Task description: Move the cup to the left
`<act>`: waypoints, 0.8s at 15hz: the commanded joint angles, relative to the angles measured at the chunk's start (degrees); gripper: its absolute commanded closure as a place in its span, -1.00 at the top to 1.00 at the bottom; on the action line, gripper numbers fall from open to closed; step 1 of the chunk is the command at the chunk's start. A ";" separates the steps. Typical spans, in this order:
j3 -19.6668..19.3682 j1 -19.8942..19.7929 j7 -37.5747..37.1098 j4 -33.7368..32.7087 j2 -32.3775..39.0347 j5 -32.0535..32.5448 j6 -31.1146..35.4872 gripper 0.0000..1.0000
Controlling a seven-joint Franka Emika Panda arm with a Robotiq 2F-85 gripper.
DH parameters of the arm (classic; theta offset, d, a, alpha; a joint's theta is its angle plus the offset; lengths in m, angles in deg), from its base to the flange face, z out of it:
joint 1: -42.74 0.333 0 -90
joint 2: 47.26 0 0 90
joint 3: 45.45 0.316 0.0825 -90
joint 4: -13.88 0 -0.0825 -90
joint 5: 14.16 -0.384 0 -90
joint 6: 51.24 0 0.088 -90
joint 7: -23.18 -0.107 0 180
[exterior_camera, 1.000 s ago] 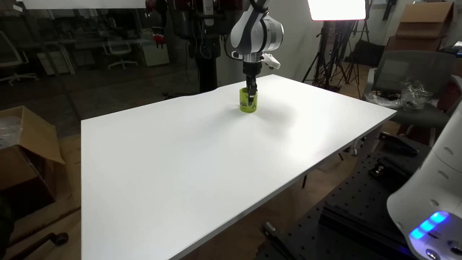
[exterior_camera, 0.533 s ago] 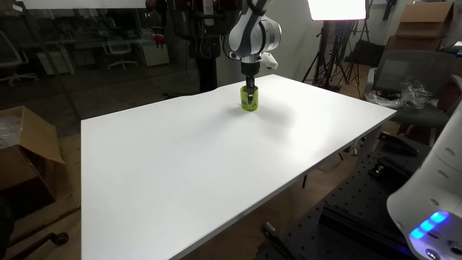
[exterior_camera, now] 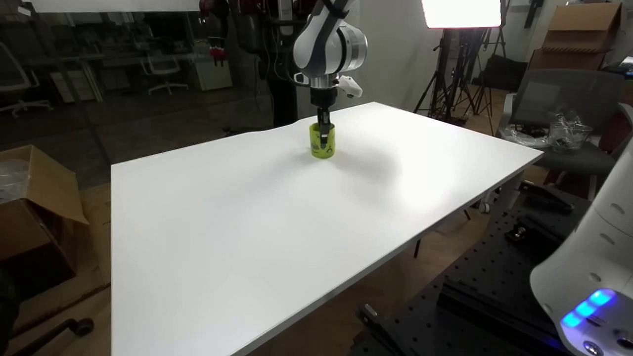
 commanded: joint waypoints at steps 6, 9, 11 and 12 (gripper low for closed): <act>9.08 6.59 1.24 -0.12 -1.74 0.02 -3.55 -0.95; 8.21 9.49 -0.11 -0.87 -1.29 1.36 -4.42 -0.95; 7.16 10.73 -0.78 -1.17 -0.87 2.21 -4.45 -0.95; 6.70 11.08 -0.98 -1.37 -0.67 2.62 -4.59 -0.95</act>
